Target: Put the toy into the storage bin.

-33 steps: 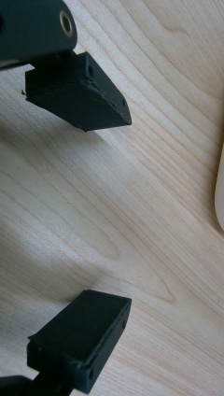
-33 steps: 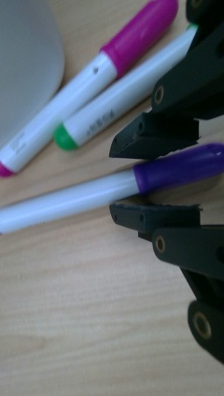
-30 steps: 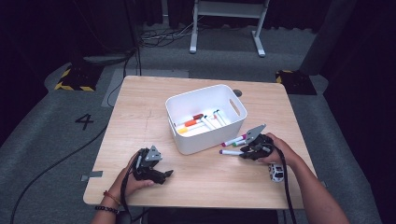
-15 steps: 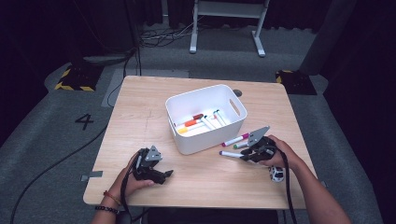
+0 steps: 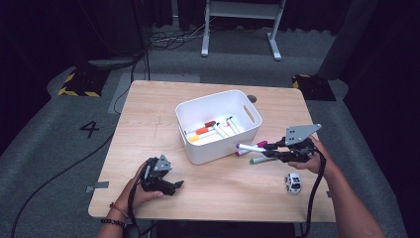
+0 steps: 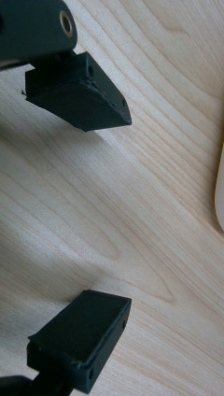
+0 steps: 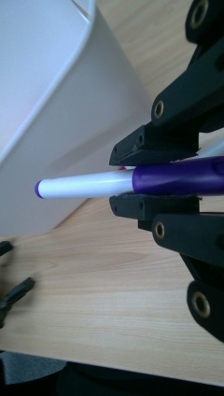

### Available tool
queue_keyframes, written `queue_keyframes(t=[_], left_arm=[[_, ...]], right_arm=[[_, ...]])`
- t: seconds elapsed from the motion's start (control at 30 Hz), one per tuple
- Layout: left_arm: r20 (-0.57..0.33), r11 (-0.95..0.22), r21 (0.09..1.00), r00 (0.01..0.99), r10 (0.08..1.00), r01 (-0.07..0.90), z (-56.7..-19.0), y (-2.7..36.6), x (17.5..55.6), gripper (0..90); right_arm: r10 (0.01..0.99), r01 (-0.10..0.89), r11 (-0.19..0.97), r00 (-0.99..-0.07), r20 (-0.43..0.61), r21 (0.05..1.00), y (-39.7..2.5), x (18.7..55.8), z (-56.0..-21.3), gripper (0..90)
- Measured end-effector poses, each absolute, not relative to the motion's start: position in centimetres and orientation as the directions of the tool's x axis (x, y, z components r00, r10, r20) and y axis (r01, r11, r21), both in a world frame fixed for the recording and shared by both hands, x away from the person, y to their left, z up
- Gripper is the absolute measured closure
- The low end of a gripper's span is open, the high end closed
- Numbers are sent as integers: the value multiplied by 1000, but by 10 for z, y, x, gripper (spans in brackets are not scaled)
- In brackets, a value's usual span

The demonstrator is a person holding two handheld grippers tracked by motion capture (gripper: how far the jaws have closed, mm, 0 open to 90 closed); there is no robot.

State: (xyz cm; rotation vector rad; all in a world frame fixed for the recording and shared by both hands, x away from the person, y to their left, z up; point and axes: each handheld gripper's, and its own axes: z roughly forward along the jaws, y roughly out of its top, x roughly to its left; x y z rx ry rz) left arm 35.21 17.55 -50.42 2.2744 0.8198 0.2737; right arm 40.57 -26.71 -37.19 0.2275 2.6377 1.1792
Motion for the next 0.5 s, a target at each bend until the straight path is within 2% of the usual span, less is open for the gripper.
queue_keyframes(t=[0.17, 0.5], left_arm=[[-36, -556, 677, 776, 630, 482, -504, 175, 352, 125], [-36, -558, 676, 777, 628, 482, -504, 175, 352, 125]], right_arm=[[236, -4, 649, -950, -206, 761, -261, 406, -351, 745], [248, -37, 640, -935, -252, 767, -244, 415, -321, 745]])
